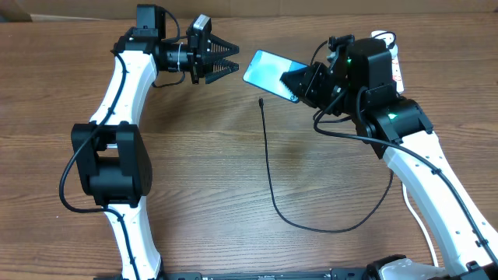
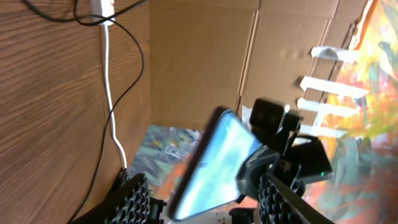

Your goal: Plug charger to phone and switch on socket

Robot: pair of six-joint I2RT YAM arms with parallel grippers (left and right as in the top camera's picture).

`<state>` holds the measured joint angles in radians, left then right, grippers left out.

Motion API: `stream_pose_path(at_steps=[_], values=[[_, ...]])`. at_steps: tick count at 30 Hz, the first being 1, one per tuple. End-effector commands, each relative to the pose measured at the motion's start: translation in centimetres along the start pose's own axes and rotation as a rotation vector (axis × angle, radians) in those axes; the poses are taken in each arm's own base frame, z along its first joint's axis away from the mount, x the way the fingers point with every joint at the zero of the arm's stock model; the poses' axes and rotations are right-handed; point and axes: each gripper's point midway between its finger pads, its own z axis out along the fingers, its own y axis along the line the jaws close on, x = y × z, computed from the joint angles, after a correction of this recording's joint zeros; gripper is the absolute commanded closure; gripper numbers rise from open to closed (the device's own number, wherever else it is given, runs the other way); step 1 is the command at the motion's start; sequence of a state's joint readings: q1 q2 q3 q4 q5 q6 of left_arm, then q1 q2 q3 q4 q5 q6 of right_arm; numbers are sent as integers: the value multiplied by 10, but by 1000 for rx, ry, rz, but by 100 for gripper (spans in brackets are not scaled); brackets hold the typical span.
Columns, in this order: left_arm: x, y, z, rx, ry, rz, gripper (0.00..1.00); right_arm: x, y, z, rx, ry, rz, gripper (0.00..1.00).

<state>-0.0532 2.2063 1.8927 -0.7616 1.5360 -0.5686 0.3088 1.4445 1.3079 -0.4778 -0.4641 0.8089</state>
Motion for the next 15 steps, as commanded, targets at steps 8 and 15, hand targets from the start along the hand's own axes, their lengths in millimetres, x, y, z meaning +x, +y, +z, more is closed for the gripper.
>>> stream_pose_path(at_steps=[8, 15], values=[[32, -65, 4, 42, 35, 242, 46, -25, 36, -17, -125, -90, 31, 96], [56, -100, 2, 42, 34, 324, 46, -33, 44, -18, -157, -118, 39, 96]])
